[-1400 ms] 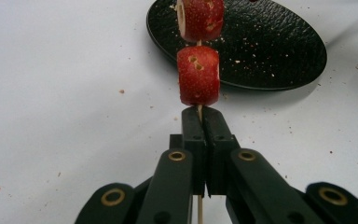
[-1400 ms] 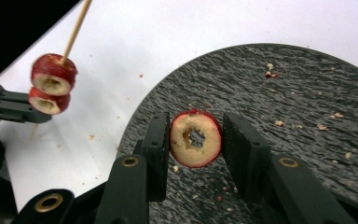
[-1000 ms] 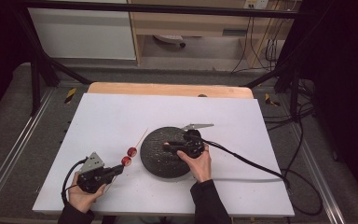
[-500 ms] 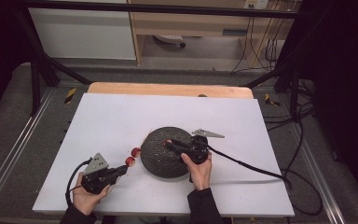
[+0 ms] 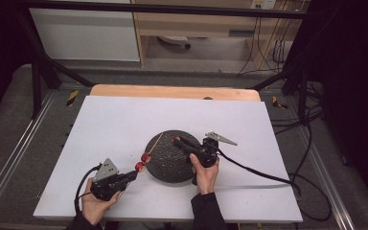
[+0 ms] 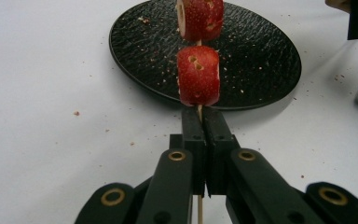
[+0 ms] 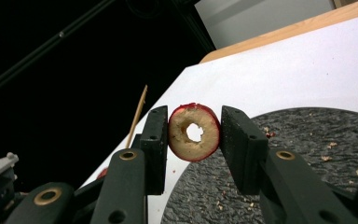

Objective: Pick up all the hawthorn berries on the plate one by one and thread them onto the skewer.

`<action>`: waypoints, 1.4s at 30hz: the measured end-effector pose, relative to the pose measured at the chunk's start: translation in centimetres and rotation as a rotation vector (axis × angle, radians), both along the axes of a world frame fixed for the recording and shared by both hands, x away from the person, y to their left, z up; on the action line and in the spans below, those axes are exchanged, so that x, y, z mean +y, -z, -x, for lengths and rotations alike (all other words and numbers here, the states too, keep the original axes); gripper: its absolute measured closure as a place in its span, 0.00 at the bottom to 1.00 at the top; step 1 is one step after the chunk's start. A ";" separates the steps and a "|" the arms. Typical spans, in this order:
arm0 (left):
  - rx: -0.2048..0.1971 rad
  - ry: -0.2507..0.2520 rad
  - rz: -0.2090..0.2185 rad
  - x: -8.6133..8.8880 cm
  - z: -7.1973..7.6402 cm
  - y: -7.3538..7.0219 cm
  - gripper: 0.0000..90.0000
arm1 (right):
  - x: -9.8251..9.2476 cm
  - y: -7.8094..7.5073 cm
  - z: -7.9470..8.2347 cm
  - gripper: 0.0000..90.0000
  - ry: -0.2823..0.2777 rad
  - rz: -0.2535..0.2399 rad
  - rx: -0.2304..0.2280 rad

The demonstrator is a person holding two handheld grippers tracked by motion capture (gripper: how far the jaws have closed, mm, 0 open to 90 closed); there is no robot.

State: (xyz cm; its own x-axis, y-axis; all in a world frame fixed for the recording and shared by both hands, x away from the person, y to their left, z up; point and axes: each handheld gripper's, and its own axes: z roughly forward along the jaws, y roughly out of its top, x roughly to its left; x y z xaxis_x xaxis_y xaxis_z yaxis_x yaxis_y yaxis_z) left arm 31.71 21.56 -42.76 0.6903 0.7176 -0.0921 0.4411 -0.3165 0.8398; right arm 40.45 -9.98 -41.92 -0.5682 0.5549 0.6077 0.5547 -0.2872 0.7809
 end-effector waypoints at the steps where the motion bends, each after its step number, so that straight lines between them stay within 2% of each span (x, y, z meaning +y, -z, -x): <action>1: 0.002 -0.002 0.005 -0.1 0.0 0.0 0.99 | 0.0 0.0 0.0 0.70 0.010 -0.010 -0.004; 5: -0.001 -0.008 0.003 -0.5 0.1 0.0 0.99 | -0.2 -0.1 -0.2 0.70 0.033 -0.044 -0.008; 14: 0.001 -0.026 0.009 -1.5 -0.1 -0.3 0.99 | -0.6 -0.3 -0.8 0.70 0.087 -0.128 -0.049; 26: 0.002 -0.004 0.013 -3.5 -0.1 -0.7 0.99 | -1.1 -1.2 -1.4 0.70 0.127 -0.179 -0.092; 33: 0.003 0.004 0.026 -4.4 -0.2 -0.9 0.99 | -1.2 -1.5 -1.5 0.70 0.134 -0.227 -0.101; 42: 0.000 0.011 0.031 -5.3 -0.4 -1.1 0.99 | -1.3 -1.7 -1.4 0.70 0.138 -0.251 -0.111</action>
